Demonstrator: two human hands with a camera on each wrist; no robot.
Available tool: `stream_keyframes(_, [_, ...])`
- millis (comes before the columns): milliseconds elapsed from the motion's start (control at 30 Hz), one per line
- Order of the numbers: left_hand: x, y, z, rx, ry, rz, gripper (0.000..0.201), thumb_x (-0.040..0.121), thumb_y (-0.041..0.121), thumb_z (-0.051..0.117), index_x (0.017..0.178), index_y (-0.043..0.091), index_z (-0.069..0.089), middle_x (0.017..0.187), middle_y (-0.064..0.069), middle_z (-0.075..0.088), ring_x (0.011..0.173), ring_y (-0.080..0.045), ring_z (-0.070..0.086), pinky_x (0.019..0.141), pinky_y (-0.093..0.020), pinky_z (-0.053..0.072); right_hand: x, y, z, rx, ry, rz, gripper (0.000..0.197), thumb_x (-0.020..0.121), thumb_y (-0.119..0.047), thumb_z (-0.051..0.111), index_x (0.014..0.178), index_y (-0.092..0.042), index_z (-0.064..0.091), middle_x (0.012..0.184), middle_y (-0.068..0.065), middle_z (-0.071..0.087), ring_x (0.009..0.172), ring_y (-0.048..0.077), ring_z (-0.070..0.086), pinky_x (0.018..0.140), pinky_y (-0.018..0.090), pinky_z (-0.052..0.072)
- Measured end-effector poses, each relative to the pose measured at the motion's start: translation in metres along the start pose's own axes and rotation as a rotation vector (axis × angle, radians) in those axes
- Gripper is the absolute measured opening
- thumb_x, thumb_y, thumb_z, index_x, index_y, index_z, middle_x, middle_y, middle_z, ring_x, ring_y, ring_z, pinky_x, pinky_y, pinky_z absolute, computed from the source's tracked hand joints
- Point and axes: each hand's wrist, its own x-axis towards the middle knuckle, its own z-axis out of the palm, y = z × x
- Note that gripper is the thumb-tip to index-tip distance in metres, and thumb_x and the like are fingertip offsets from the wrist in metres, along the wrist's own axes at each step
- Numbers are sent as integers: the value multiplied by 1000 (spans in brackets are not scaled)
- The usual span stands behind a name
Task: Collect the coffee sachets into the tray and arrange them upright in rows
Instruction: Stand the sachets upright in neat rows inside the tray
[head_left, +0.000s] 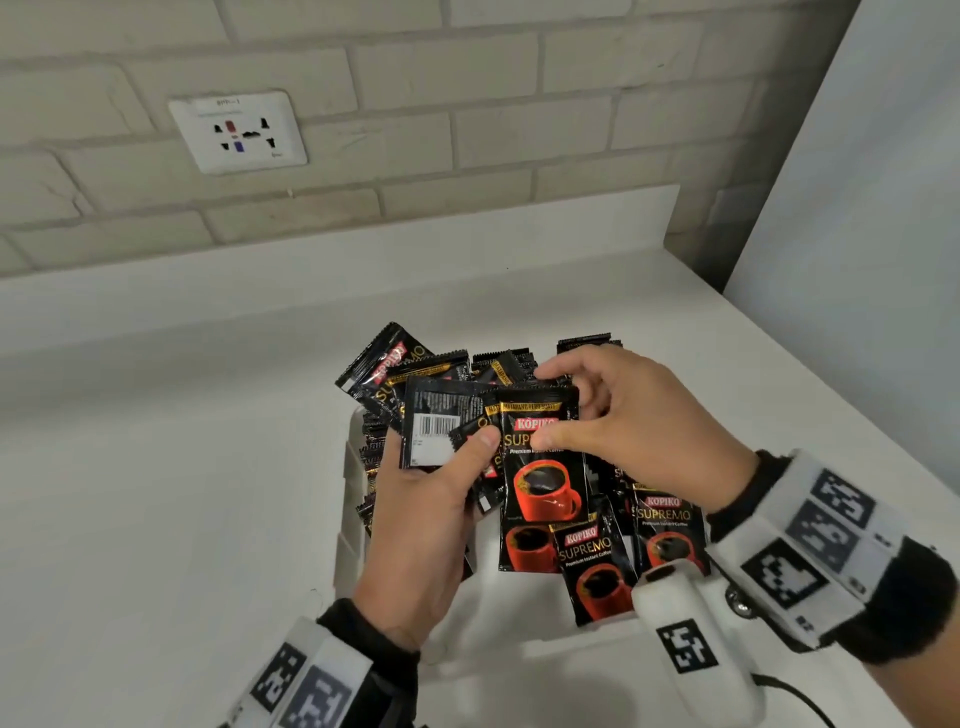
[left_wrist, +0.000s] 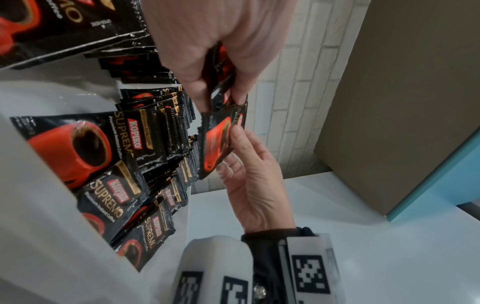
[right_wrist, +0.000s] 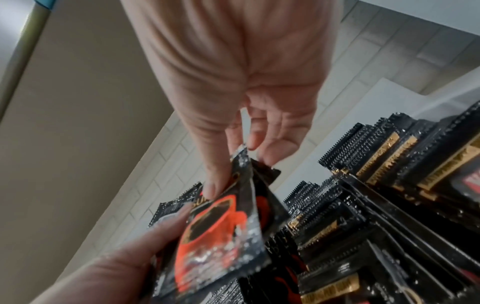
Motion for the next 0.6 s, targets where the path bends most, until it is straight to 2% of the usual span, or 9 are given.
stream_keyframes(67, [1, -2, 0, -19, -9, -5, 39, 75, 0, 61, 112, 12, 60, 102, -10, 72, 93, -24, 70, 81, -44, 57, 0, 1, 1, 22, 17, -9, 43, 63, -32, 80, 95, -41, 53, 89, -10, 47, 75, 6, 52, 70, 19, 43])
stream_keyframes(167, [2, -3, -1, -40, -4, -21, 47, 68, 4, 63, 115, 9, 60, 101, -10, 73, 89, -21, 70, 73, -36, 59, -1, 2, 2, 23, 0, -4, 44, 62, -30, 81, 86, -43, 47, 96, -12, 48, 79, 10, 56, 69, 16, 43])
stream_keyframes(233, [2, -5, -2, -57, 14, -46, 51, 67, 7, 64, 118, 6, 59, 97, -8, 74, 82, -17, 71, 60, -29, 58, -2, 3, 3, 12, -5, 1, 44, 62, -30, 82, 82, -42, 44, 96, -14, 48, 76, 8, 54, 65, 15, 41])
stream_keyframes(300, [3, -7, -2, -83, 37, -66, 50, 68, 7, 64, 118, 6, 60, 92, -6, 74, 76, -14, 71, 53, -25, 55, -2, 4, 5, 35, -4, 17, 45, 62, -29, 82, 82, -40, 43, 94, -14, 50, 68, 4, 51, 60, 14, 38])
stream_keyframes(367, [4, -9, -2, -108, 62, -83, 48, 71, 6, 64, 119, 6, 60, 92, -6, 74, 76, -14, 71, 53, -25, 55, -3, 6, 7, 96, -7, 42, 46, 63, -26, 81, 83, -38, 42, 93, -11, 53, 61, 3, 50, 61, 16, 40])
stream_keyframes(500, [3, -10, -2, -123, 93, -88, 54, 69, 10, 66, 122, 5, 57, 101, -10, 73, 80, -16, 71, 53, -25, 54, -2, 10, 9, 215, -37, 112, 50, 66, -24, 80, 90, -40, 39, 96, -8, 59, 68, 6, 61, 70, 24, 50])
stream_keyframes(600, [2, -10, -1, -70, 114, -46, 48, 75, 7, 66, 122, 8, 56, 103, -8, 72, 86, -18, 70, 58, -29, 57, -3, 13, 12, 233, -65, 106, 50, 68, -24, 78, 94, -44, 41, 98, -5, 63, 67, 5, 63, 70, 27, 51])
